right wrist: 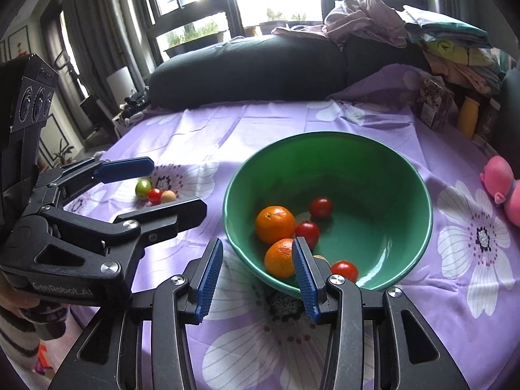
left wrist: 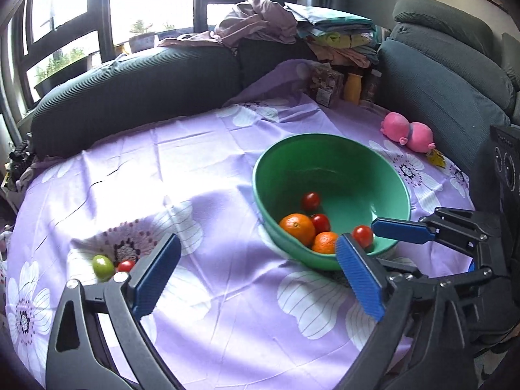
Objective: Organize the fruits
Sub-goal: 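Open the right gripper to drop the orange into the bowl, then move the right gripper back to the green lime on the cloth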
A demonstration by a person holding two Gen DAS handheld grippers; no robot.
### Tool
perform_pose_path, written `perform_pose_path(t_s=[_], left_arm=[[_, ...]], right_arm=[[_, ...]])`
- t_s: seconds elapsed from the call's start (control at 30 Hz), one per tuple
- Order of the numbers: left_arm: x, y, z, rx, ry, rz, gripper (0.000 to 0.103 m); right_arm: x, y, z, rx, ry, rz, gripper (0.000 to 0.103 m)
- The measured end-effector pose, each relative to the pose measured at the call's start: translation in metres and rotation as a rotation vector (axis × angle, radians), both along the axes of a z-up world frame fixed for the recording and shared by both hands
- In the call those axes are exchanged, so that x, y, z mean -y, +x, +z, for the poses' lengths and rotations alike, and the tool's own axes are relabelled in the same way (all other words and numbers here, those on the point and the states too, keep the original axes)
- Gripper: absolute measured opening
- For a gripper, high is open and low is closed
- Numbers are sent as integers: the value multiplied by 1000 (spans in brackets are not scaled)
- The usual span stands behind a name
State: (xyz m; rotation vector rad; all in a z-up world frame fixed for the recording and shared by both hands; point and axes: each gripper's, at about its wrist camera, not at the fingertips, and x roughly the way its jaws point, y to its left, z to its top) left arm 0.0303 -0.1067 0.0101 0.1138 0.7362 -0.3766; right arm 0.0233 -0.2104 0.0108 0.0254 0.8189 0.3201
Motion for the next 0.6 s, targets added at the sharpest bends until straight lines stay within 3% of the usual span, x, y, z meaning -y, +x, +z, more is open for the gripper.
perform_pose_path(t_s=[0.6], left_arm=[[-92,-36,-16,-37,50,267,101]], right_arm=[[-66,-16,2,-13,-40,172,47]])
